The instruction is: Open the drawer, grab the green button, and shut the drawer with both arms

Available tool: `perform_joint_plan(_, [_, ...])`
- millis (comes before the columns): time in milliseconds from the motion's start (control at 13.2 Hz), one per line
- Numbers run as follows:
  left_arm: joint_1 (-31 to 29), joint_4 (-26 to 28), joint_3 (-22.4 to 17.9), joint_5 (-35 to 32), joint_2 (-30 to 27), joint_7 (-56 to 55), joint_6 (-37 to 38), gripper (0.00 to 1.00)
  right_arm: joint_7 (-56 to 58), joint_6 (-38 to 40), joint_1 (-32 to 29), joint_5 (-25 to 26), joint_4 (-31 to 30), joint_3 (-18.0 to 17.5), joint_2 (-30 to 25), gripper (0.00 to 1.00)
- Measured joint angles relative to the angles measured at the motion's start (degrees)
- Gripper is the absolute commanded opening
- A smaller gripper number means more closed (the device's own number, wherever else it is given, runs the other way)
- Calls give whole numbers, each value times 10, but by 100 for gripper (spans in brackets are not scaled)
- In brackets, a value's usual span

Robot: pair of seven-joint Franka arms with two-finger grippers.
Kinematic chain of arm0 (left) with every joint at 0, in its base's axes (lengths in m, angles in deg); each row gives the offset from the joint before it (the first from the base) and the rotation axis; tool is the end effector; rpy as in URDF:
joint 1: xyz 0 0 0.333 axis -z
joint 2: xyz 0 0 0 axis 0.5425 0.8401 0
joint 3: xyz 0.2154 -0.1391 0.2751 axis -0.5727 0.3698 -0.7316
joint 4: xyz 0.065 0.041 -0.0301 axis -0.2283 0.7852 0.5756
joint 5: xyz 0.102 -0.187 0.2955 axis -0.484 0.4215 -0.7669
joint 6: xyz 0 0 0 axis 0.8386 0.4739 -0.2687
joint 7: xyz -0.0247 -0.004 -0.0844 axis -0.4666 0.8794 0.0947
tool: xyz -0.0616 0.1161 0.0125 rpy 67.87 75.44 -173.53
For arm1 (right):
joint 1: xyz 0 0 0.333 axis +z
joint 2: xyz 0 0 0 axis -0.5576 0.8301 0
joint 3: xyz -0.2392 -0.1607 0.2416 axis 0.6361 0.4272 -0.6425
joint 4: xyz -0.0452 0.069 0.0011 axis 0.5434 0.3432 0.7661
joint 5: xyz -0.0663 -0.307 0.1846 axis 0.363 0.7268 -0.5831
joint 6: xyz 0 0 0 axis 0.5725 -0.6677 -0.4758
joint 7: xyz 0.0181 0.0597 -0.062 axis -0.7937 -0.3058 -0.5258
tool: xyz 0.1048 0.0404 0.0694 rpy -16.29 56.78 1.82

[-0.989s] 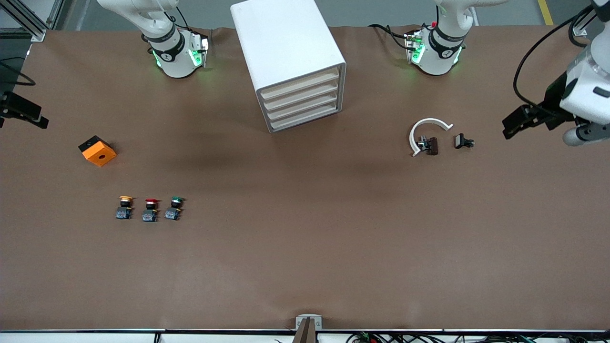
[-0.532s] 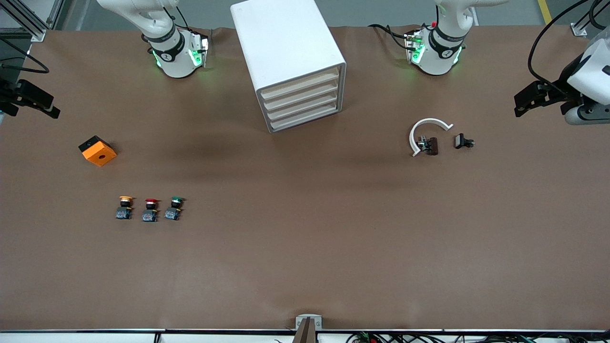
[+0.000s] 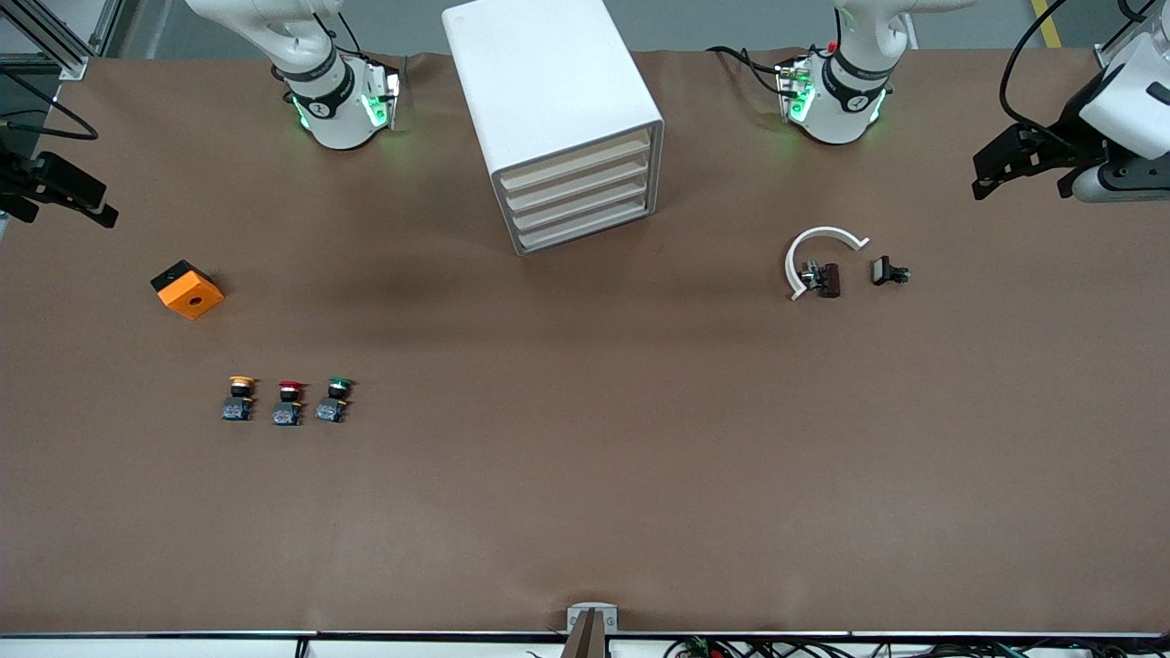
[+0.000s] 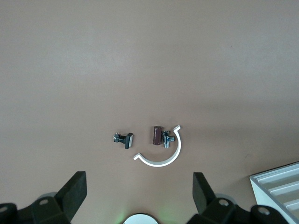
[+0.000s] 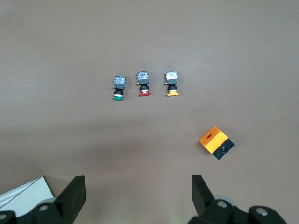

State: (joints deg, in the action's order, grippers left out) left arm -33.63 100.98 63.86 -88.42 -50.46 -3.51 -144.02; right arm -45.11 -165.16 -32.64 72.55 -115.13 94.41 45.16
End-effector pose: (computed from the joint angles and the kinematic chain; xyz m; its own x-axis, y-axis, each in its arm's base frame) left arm 0.4652 -0.0493 0.6810 0.9996 0.0040 -0.0284 0.0035 -0.9999 -0.0154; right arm 0.4871 -0.0360 0.6862 0.9965 -0.0840 0.0043 -0.0838 -0.9961 -0.0261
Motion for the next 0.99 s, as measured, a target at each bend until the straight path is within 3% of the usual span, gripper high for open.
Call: perform_joint_plan(989, [0,-5,-4,-6,3,0,-3,100,25,-2,-10,0,-7,3,-11,100])
